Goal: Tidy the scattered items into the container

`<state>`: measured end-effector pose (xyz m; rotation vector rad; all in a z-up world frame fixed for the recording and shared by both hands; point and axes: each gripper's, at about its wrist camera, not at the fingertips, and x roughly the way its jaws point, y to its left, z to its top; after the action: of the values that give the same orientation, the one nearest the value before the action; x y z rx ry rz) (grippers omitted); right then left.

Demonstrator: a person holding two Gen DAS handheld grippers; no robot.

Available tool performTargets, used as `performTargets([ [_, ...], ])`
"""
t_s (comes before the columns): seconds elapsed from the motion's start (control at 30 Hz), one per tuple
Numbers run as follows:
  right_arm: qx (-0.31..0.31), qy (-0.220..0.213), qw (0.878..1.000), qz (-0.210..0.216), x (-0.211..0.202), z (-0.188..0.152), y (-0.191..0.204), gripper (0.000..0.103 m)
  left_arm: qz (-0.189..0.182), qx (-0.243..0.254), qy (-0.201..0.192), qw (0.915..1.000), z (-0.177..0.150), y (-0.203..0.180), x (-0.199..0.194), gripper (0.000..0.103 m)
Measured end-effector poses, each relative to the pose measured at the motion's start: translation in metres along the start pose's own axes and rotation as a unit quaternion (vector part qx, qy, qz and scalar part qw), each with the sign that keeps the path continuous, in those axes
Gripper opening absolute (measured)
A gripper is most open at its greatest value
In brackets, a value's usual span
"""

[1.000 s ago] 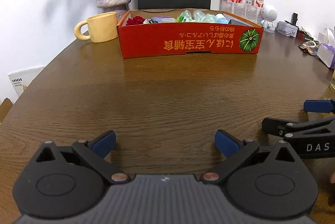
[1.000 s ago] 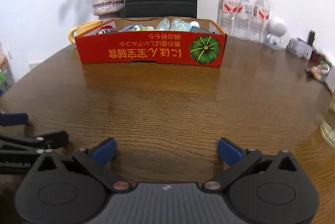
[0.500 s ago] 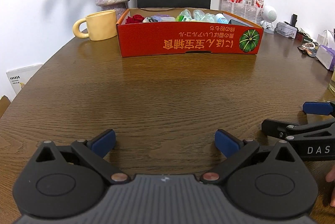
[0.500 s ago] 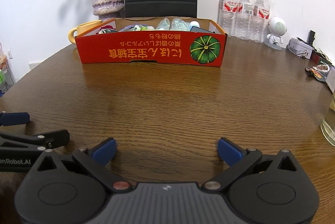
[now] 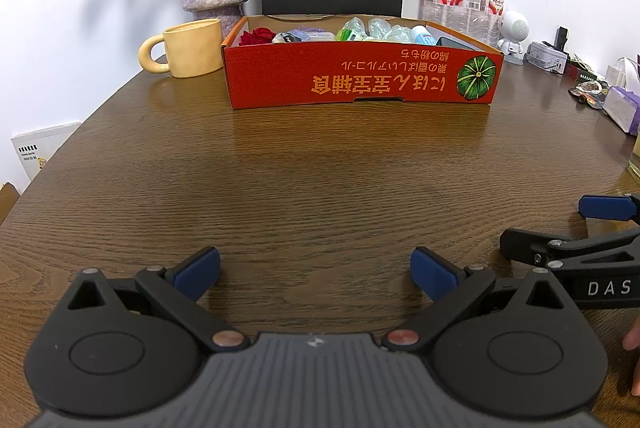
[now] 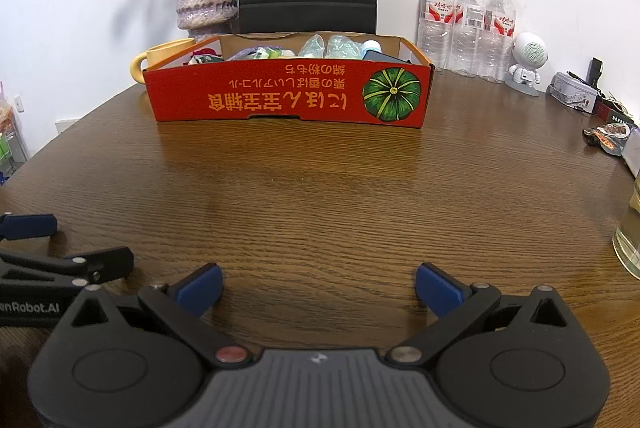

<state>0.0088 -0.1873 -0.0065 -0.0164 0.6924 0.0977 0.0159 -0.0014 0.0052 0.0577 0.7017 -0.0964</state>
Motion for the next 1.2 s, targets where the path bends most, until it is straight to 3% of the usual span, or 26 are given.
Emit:
performTargets([
  [1.2, -0.003, 0.000, 1.000, 0.003, -0.0020, -0.0016, -0.0019, 0.103, -0.001, 0.001, -0.001, 1.0000, 0.0000, 0.0011, -0.0007, 0.103],
])
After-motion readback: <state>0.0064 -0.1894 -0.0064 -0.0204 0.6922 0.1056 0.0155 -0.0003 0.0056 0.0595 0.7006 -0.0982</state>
